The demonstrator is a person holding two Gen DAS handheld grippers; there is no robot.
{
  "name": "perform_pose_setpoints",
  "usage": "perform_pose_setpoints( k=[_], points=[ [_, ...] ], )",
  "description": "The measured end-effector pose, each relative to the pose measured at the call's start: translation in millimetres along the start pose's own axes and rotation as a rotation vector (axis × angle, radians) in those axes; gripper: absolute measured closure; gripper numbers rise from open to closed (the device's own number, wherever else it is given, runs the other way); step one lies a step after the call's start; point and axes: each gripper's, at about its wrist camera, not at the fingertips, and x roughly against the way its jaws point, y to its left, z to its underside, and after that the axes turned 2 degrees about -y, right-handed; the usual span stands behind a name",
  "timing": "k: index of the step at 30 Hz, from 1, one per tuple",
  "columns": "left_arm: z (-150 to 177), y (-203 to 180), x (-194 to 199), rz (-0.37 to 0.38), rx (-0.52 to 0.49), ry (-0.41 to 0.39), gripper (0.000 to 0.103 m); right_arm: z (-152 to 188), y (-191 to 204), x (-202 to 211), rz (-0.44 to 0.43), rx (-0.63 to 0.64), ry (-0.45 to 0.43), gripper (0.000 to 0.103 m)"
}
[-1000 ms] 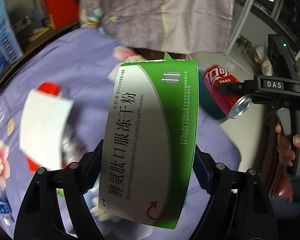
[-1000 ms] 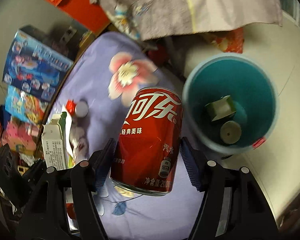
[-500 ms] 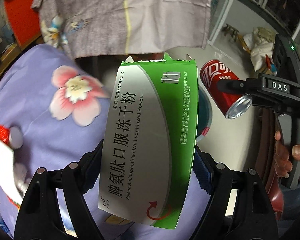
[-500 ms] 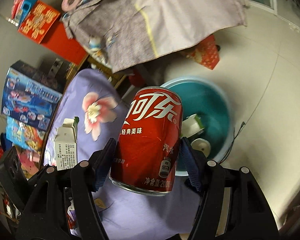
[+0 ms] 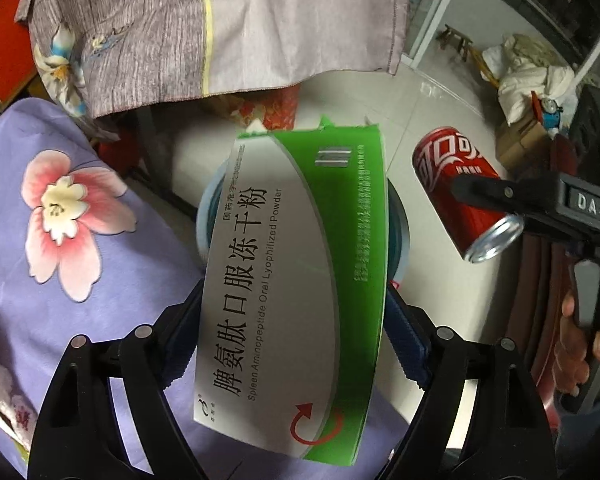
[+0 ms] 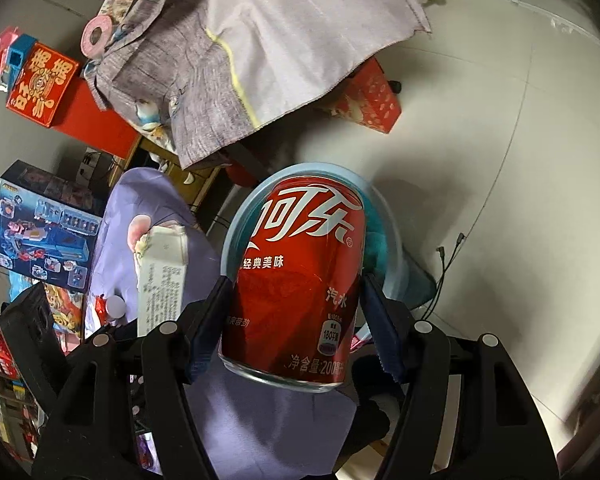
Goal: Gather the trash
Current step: 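Carry the can and medicine box over the teal bin and release both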
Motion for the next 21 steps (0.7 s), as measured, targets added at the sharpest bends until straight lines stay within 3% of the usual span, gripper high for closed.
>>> perform_pose_setpoints(
  k=[5, 21],
  points=[
    [-3.0, 1.6, -15.4, -0.006, 0.016, 0.032, 0.020, -0.4, -2.5, -5.7, 0.002, -0.002, 0.011, 0.040],
    [15.7, 19.8, -0.6, -0.001, 0.068, 0.023, 0.016, 1.5, 2.8, -25.5, 0.019, 0.013, 0.057, 0.040]
  ],
)
